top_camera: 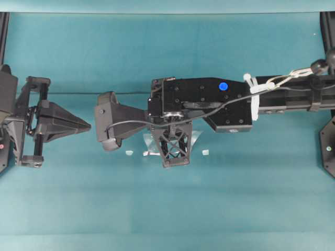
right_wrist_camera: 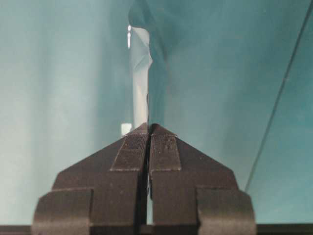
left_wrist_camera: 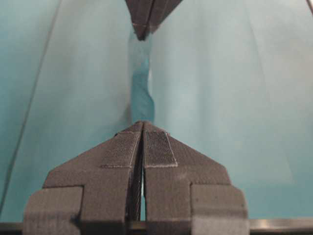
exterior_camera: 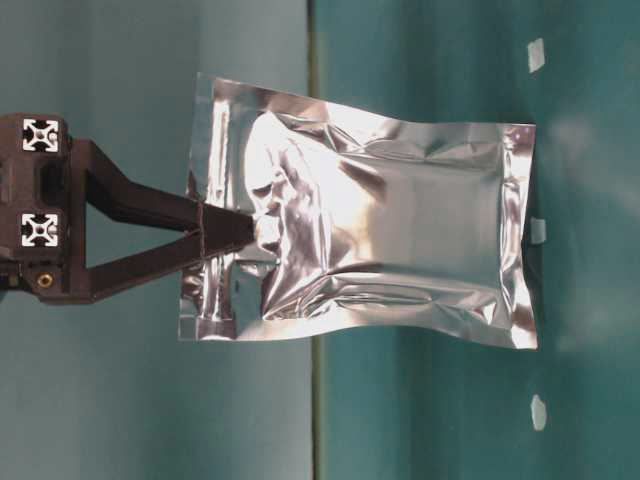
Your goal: Hand over the silver zip bag and make it stand upright.
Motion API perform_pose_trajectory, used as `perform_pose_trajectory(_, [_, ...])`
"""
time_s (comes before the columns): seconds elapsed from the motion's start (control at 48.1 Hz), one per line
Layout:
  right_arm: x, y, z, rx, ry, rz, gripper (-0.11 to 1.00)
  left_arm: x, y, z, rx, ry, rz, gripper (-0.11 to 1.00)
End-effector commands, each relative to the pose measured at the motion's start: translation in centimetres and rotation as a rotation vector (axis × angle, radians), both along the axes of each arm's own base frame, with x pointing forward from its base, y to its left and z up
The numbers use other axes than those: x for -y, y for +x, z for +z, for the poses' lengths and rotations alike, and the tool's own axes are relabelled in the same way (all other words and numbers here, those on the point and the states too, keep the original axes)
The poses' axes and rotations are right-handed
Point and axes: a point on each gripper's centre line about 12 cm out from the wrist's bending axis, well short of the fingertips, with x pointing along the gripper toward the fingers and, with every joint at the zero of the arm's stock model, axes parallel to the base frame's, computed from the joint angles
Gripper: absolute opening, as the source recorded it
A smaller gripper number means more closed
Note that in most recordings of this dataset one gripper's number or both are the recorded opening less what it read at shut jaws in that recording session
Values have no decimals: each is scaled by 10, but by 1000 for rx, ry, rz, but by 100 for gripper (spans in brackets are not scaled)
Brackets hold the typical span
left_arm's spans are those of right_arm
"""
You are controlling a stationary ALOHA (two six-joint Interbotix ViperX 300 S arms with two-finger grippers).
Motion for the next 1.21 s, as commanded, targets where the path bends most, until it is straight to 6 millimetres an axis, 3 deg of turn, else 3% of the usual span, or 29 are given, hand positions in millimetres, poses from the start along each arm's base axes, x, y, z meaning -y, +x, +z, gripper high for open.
perform_pose_trajectory(0.0, [3, 0, 7, 20, -3, -1, -1, 1, 1, 3, 14, 3, -7, -6])
perform_pose_trajectory(0.312, [8, 1, 3, 14, -2, -10, -1, 2, 7, -6, -19, -48, 6, -5])
perform_pose_trajectory(0.478, [6, 2, -1, 6, 0, -7, -1, 2, 12, -10, -17, -56, 9, 2])
perform_pose_trajectory(0.603, [6, 2, 0, 7, -2, -6, -1, 2, 16, -15, -19, -56, 9, 21])
perform_pose_trajectory(0.79, [5, 3, 0, 17, -1, -3, -1, 2, 24, -35, -72, -64, 14, 76])
perform_pose_trajectory(0.873, [4, 3, 0, 18, -1, -1, -1, 2, 32, -45, -95, -77, 19, 94])
perform_pose_trajectory(1.184, [-1, 4, 0, 20, 0, 10, -1, 2, 71, -78, -39, -107, 23, 95])
